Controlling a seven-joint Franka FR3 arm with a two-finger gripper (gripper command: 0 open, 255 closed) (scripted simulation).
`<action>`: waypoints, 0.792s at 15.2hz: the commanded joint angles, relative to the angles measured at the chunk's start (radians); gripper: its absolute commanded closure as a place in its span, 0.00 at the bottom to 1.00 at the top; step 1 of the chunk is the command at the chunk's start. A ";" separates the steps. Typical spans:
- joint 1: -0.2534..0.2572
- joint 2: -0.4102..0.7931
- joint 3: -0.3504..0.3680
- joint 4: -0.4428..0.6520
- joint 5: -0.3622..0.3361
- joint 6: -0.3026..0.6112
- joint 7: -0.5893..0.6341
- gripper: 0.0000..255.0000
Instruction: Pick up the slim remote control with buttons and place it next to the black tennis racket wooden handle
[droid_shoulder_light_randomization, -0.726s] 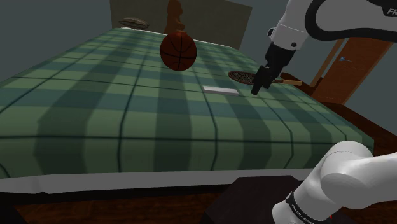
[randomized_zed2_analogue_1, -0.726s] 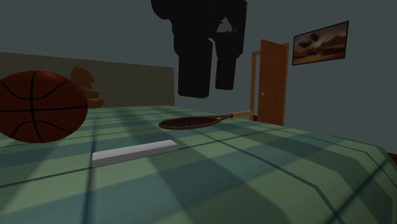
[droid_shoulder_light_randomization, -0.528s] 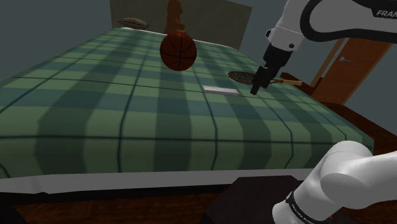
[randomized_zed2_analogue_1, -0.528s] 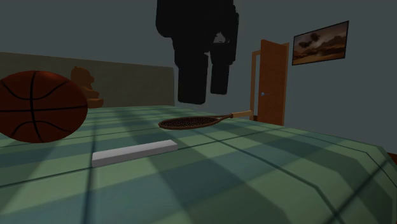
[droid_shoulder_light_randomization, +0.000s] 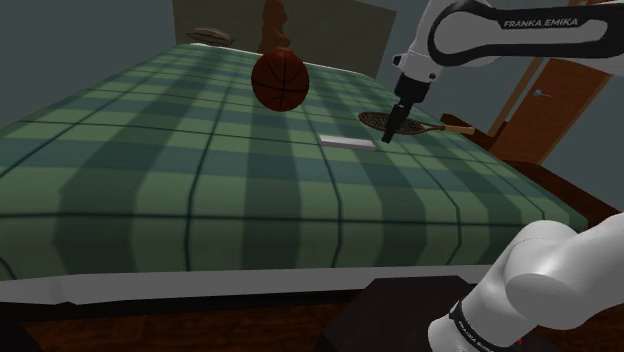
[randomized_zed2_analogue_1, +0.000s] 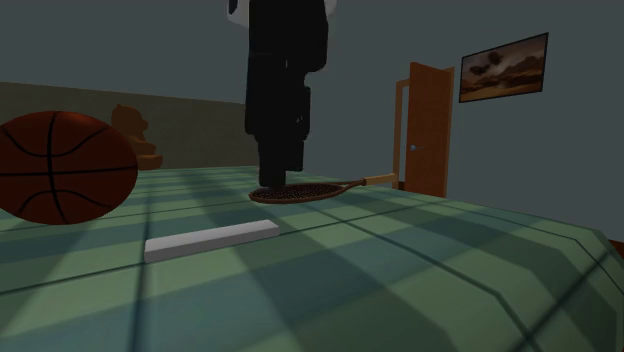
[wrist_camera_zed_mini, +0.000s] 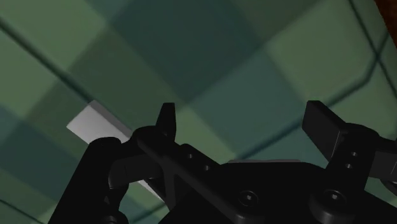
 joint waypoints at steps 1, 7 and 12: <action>0.010 0.075 -0.041 0.036 -0.001 0.032 -0.094 0.00; 0.036 0.325 -0.132 0.210 0.046 0.079 -0.359 0.00; 0.035 0.550 -0.168 0.400 0.120 0.078 -0.575 0.00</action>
